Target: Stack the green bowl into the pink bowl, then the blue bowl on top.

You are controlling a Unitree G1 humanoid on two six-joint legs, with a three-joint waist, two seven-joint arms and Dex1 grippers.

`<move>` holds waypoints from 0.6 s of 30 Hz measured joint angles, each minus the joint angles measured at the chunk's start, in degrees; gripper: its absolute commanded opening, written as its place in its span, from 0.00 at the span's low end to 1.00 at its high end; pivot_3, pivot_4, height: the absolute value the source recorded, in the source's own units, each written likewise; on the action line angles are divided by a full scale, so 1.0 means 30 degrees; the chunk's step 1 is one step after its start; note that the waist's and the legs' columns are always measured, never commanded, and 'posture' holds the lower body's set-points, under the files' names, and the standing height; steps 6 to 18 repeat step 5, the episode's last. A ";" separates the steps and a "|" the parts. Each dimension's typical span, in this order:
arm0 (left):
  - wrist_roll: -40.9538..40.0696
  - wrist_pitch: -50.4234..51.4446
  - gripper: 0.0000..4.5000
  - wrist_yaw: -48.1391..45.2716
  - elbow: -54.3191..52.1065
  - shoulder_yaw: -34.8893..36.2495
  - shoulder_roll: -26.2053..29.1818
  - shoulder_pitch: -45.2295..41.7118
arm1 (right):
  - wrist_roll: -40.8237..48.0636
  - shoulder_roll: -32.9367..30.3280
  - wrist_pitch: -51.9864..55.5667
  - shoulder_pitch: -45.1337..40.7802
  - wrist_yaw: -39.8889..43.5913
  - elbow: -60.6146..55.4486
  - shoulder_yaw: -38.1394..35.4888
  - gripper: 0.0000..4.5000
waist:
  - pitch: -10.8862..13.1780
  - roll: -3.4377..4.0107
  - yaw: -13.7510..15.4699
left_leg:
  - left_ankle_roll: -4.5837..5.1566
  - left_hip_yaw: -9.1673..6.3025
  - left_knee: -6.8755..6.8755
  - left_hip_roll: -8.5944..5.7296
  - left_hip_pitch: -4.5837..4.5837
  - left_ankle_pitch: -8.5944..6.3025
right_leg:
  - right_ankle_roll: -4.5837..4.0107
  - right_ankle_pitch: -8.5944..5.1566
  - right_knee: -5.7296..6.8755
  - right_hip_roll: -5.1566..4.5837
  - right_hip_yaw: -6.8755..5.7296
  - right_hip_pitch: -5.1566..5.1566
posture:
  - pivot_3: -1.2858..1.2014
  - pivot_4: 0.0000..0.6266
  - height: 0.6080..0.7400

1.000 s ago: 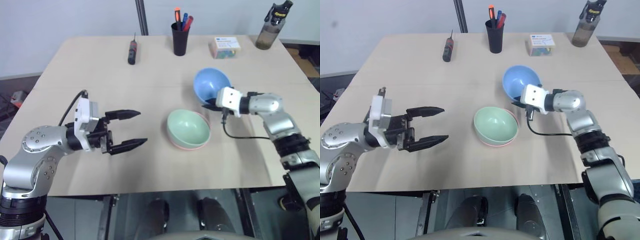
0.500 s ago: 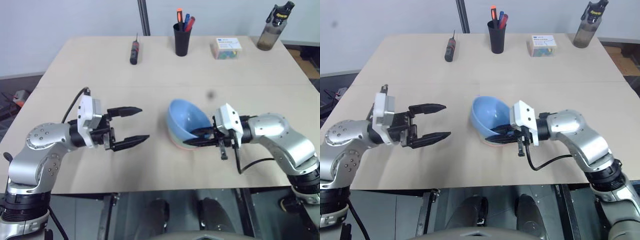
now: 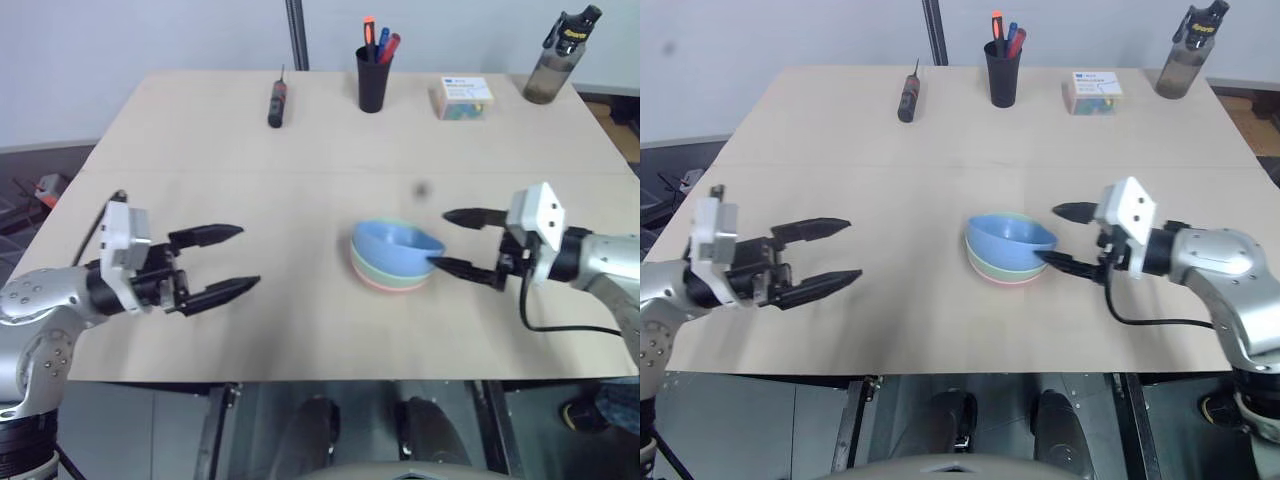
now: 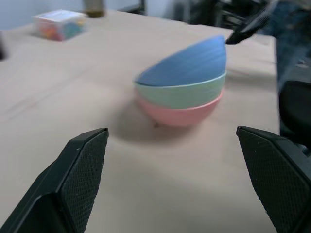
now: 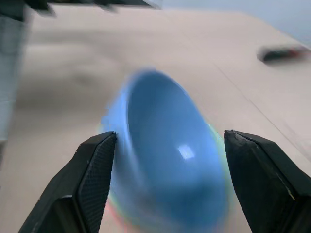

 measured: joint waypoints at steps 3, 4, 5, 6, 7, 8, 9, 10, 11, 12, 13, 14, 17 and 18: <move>0.0701 0.0443 1.00 0.0832 0.0765 0.0722 0.0658 0.0778 | -0.0044 -0.2015 0.0285 0.4614 0.0659 -0.0289 -0.3967 0.83 | 0.0001 0.0006 0.0080 | 0.0083 -0.0026 -0.0011 0.0002 0.0057 -0.0049 | -0.0004 -0.0003 -0.0024 0.0012 -0.0029 0.0089 | 0.52 0.24 1.00; 0.0820 0.0534 1.00 0.0970 0.0951 0.0758 0.0658 0.0780 | -0.0051 -0.2049 0.0310 0.4915 0.0696 -0.0205 -0.4415 0.83 | 0.0002 0.0006 0.0075 | 0.0084 -0.0018 -0.0005 0.0001 0.0057 -0.0049 | -0.0002 -0.0002 -0.0018 0.0009 -0.0023 0.0086 | 0.52 0.24 1.00; 0.0824 0.0649 1.00 0.1163 0.1001 0.0624 0.0655 0.0590 | 0.0174 -0.2209 0.0281 0.5366 0.0885 -0.0467 -0.5193 0.83 | 0.0001 0.0007 -0.0012 | 0.0084 -0.0003 0.0002 0.0007 0.0070 -0.0049 | 0.0000 0.0000 -0.0006 0.0009 -0.0008 0.0088 | 0.52 0.24 1.00; 0.0824 0.0649 1.00 0.1163 0.1001 0.0624 0.0655 0.0590 | 0.0174 -0.2209 0.0281 0.5366 0.0885 -0.0467 -0.5193 0.83 | 0.0001 0.0007 -0.0012 | 0.0084 -0.0003 0.0002 0.0007 0.0070 -0.0049 | 0.0000 0.0000 -0.0006 0.0009 -0.0008 0.0088 | 0.52 0.24 1.00; 0.0824 0.0649 1.00 0.1163 0.1001 0.0624 0.0655 0.0590 | 0.0174 -0.2209 0.0281 0.5366 0.0885 -0.0467 -0.5193 0.83 | 0.0001 0.0007 -0.0012 | 0.0084 -0.0003 0.0002 0.0007 0.0070 -0.0049 | 0.0000 0.0000 -0.0006 0.0009 -0.0008 0.0088 | 0.52 0.24 1.00; 0.0824 0.0649 1.00 0.1163 0.1001 0.0624 0.0655 0.0590 | 0.0174 -0.2209 0.0281 0.5366 0.0885 -0.0467 -0.5193 0.83 | 0.0001 0.0007 -0.0012 | 0.0084 -0.0003 0.0002 0.0007 0.0070 -0.0049 | 0.0000 0.0000 -0.0006 0.0009 -0.0008 0.0088 | 0.52 0.24 1.00; 0.0824 0.0649 1.00 0.1163 0.1001 0.0624 0.0655 0.0590 | 0.0174 -0.2209 0.0281 0.5366 0.0885 -0.0467 -0.5193 0.83 | 0.0001 0.0007 -0.0012 | 0.0084 -0.0003 0.0002 0.0007 0.0070 -0.0049 | 0.0000 0.0000 -0.0006 0.0009 -0.0008 0.0088 | 0.52 0.24 1.00; 0.0824 0.0649 1.00 0.1163 0.1001 0.0624 0.0655 0.0590 | 0.0174 -0.2209 0.0281 0.5366 0.0885 -0.0467 -0.5193 0.83 | 0.0001 0.0007 -0.0012 | 0.0084 -0.0003 0.0002 0.0007 0.0070 -0.0049 | 0.0000 0.0000 -0.0006 0.0009 -0.0008 0.0088 | 0.52 0.24 1.00; 0.0824 0.0649 1.00 0.1163 0.1001 0.0624 0.0655 0.0590 | 0.0174 -0.2209 0.0281 0.5366 0.0885 -0.0467 -0.5193 0.83 | 0.0001 0.0007 -0.0012 | 0.0084 -0.0003 0.0002 0.0007 0.0070 -0.0049 | 0.0000 0.0000 -0.0006 0.0009 -0.0008 0.0088 | 0.52 0.24 1.00; 0.0824 0.0649 1.00 0.1163 0.1001 0.0624 0.0655 0.0590 | 0.0174 -0.2209 0.0281 0.5366 0.0885 -0.0467 -0.5193 0.83 | 0.0001 0.0007 -0.0012 | 0.0084 -0.0003 0.0002 0.0007 0.0070 -0.0049 | 0.0000 0.0000 -0.0006 0.0009 -0.0008 0.0088 | 0.52 0.24 1.00; 0.0824 0.0649 1.00 0.1163 0.1001 0.0624 0.0655 0.0590 | 0.0174 -0.2209 0.0281 0.5366 0.0885 -0.0467 -0.5193 0.83 | 0.0001 0.0007 -0.0012 | 0.0084 -0.0003 0.0002 0.0007 0.0070 -0.0049 | 0.0000 0.0000 -0.0006 0.0009 -0.0008 0.0088 | 0.52 0.24 1.00; 0.0824 0.0649 1.00 0.1163 0.1001 0.0624 0.0655 0.0590 | 0.0174 -0.2209 0.0281 0.5366 0.0885 -0.0467 -0.5193 0.83 | 0.0001 0.0007 -0.0012 | 0.0084 -0.0003 0.0002 0.0007 0.0070 -0.0049 | 0.0000 0.0000 -0.0006 0.0009 -0.0008 0.0088 | 0.52 0.24 1.00; 0.0824 0.0649 1.00 0.1163 0.1001 0.0624 0.0655 0.0590 | 0.0174 -0.2209 0.0281 0.5366 0.0885 -0.0467 -0.5193 0.83 | 0.0001 0.0007 -0.0012 | 0.0084 -0.0003 0.0002 0.0007 0.0070 -0.0049 | 0.0000 0.0000 -0.0006 0.0009 -0.0008 0.0088 | 0.52 0.24 1.00; 0.0824 0.0649 1.00 0.1163 0.1001 0.0624 0.0655 0.0590 | 0.0174 -0.2209 0.0281 0.5366 0.0885 -0.0467 -0.5193 0.83 | 0.0001 0.0007 -0.0012 | 0.0084 -0.0003 0.0002 0.0007 0.0070 -0.0049 | 0.0000 0.0000 -0.0006 0.0009 -0.0008 0.0088 | 0.52 0.24 1.00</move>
